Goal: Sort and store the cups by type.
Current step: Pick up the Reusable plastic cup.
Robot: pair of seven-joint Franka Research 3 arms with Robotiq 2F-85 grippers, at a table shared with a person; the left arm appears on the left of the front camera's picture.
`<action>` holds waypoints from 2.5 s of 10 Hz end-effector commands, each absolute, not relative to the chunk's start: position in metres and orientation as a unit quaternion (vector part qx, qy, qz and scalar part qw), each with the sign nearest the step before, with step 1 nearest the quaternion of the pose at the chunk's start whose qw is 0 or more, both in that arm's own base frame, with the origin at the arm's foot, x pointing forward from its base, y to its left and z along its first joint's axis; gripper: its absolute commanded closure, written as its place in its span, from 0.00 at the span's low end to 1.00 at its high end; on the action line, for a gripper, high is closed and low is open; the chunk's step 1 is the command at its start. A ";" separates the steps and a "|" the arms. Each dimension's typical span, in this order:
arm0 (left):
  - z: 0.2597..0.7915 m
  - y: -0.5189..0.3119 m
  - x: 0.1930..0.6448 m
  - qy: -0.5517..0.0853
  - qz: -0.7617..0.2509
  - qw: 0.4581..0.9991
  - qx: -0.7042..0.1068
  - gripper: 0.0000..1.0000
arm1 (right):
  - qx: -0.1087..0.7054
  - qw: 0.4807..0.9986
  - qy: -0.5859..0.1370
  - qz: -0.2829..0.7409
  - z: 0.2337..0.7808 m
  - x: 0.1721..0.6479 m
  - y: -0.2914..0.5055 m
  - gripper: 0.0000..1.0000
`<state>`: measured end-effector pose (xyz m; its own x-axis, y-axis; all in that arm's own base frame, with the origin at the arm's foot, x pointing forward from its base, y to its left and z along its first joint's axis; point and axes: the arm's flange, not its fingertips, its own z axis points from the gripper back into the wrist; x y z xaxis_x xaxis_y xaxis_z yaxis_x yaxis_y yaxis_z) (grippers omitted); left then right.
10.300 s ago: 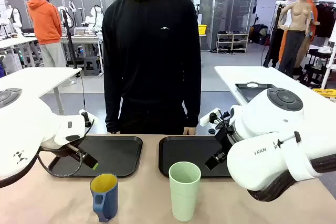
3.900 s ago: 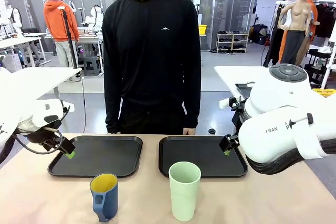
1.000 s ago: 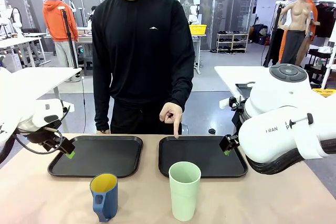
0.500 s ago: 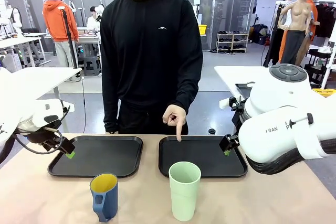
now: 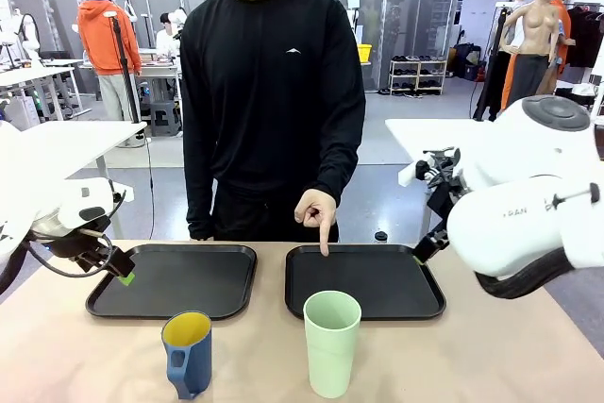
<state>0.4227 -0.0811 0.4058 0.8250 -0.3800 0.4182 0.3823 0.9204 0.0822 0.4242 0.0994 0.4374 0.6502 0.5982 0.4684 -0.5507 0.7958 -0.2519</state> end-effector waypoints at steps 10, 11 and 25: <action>0.406 -0.080 0.422 -0.216 -0.199 0.956 -0.003 0.00 | 0.009 0.853 -0.311 0.420 0.413 0.433 0.039 0.00; 0.406 -0.080 0.422 -0.216 -0.199 0.956 -0.003 0.00 | 0.013 0.846 -0.322 0.425 0.398 0.424 0.027 0.00; 0.406 -0.080 0.422 -0.216 -0.199 0.956 -0.003 0.00 | 0.152 0.688 -0.355 0.615 0.357 0.432 0.034 0.00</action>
